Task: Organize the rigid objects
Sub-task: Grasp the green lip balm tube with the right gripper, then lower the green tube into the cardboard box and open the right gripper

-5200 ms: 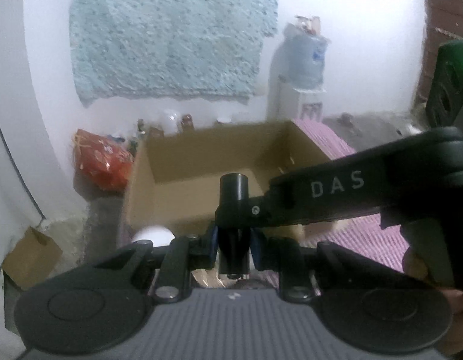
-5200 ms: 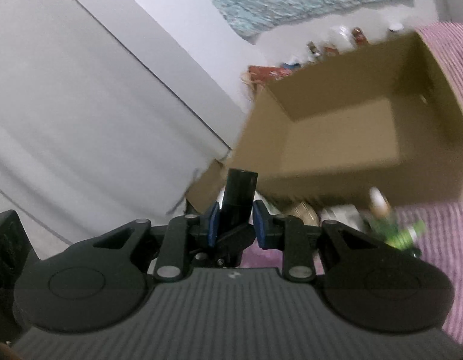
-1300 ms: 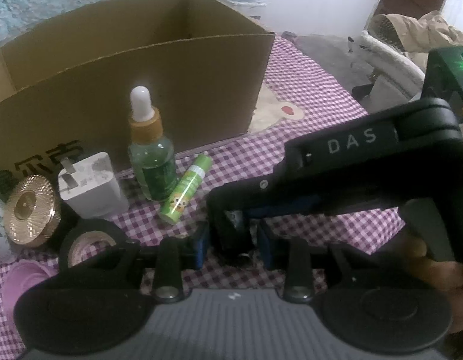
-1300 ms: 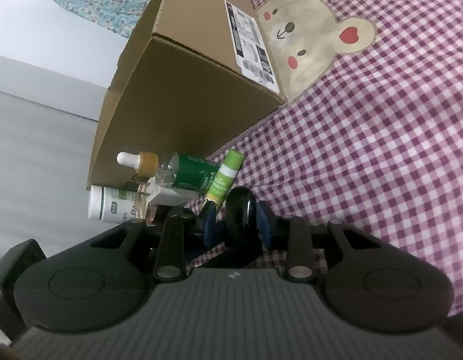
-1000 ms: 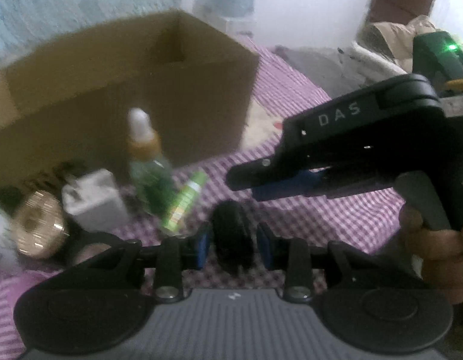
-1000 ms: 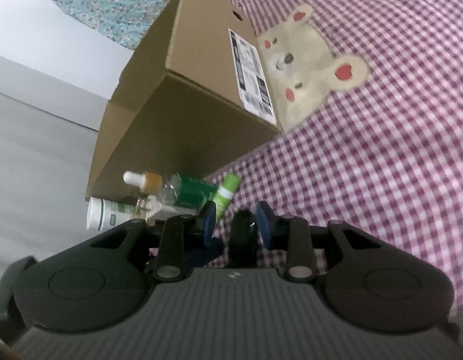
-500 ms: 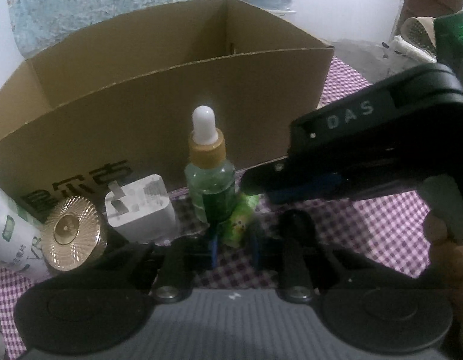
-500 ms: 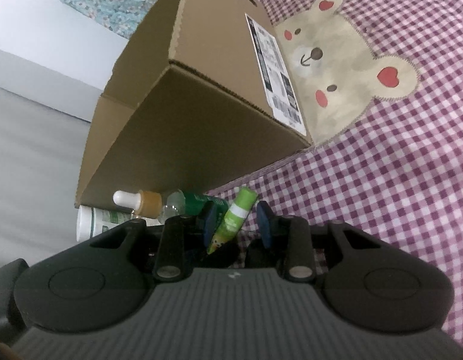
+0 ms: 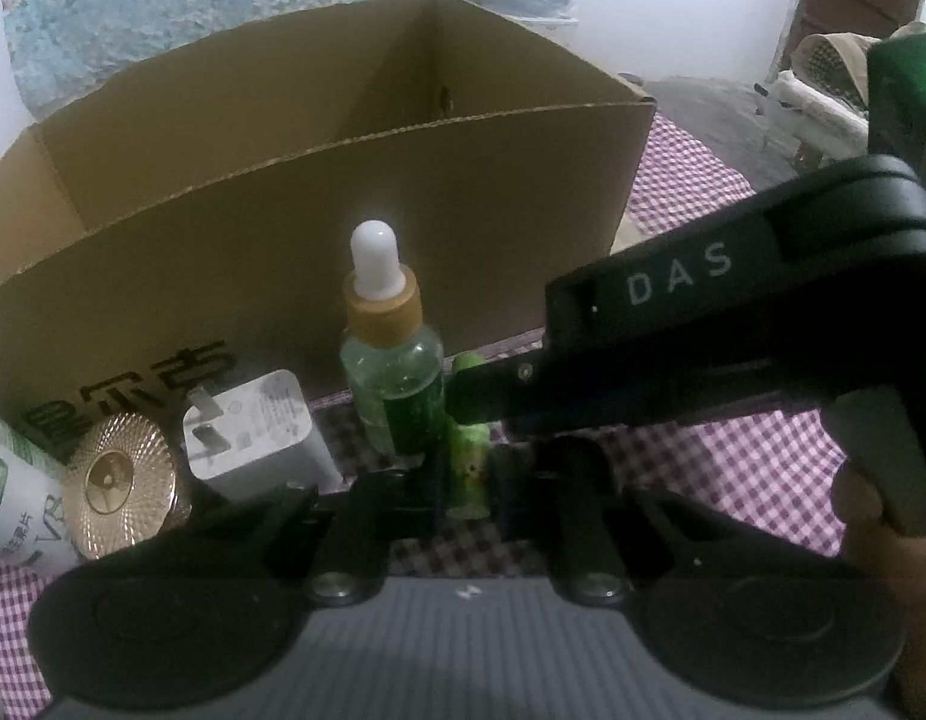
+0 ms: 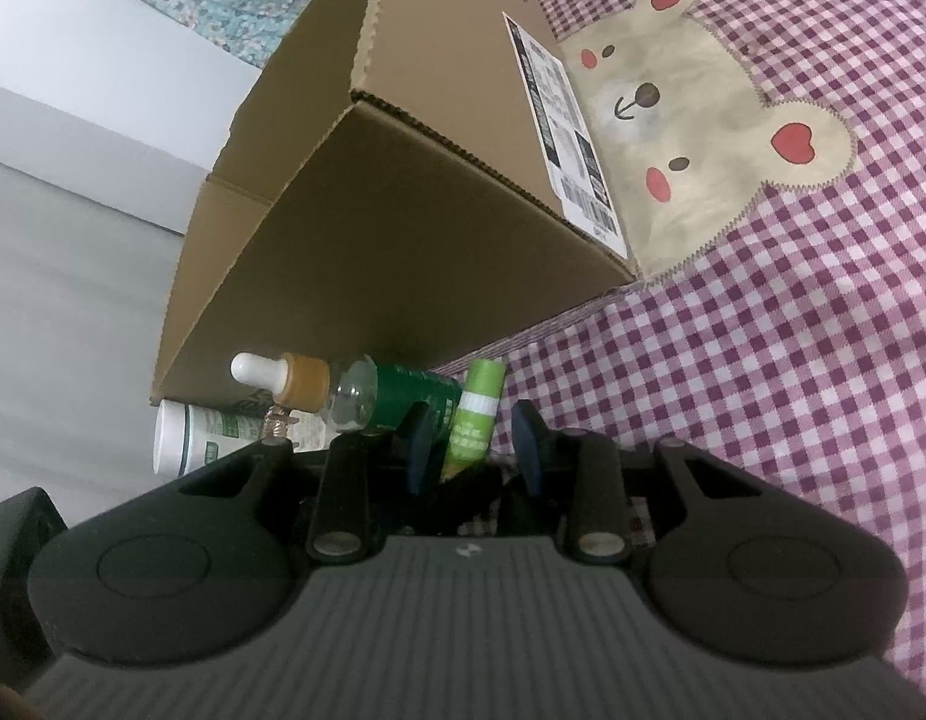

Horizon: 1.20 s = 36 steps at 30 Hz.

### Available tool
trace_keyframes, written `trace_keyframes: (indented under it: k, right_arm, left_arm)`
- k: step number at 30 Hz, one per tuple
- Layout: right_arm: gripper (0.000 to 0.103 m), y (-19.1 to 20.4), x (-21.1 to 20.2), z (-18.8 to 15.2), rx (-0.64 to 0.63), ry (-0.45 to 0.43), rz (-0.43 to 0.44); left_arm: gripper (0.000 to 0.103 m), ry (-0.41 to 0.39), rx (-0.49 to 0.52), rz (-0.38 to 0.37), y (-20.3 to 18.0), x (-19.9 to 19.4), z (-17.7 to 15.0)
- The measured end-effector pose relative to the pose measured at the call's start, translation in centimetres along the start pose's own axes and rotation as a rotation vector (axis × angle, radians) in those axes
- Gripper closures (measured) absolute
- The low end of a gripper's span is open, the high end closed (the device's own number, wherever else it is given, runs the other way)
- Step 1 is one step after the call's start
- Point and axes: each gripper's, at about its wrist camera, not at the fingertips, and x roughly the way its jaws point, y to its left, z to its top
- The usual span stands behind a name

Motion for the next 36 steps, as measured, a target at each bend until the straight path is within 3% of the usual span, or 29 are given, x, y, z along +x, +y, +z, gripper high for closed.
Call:
trace_keyframes:
  k: [6,12,20,26,31,36]
  right_arm:
    - [0.075,-0.1,-0.3,-0.9,0.018,0.017,0.018]
    - [0.084,0.1,-1.3,-2.2,0.046,0.02,0.057]
    - [0.085,3.2,-4.9,-3.9,-0.016,-0.03,0.106]
    - [0.085,7.9,-7.4,-4.3,-0.112,-0.077,0.147]
    - [0.085,13.4,-8.3,-2.5,-0.23,-0.099,0.195]
    - [0.085,18.7,-6.1,1.1,-0.324,-0.078,0.212]
  left_arm:
    - [0.087,-0.021,-0.018,-0.024,-0.1,-0.8,-0.5]
    - [0.087,-0.058,-0.02,-0.027,-0.4,-2.7,-1.0]
    - [0.087,-0.158,-0.024,-0.013,-0.6,-7.8,-2.1]
    - [0.087,-0.266,-0.028,0.024,0.4,-12.7,-2.2]
    - [0.087,-0.337,-0.044,0.077,2.8,-16.1,0.3]
    - [0.087,-0.333,-0.078,0.103,6.8,-16.3,4.0]
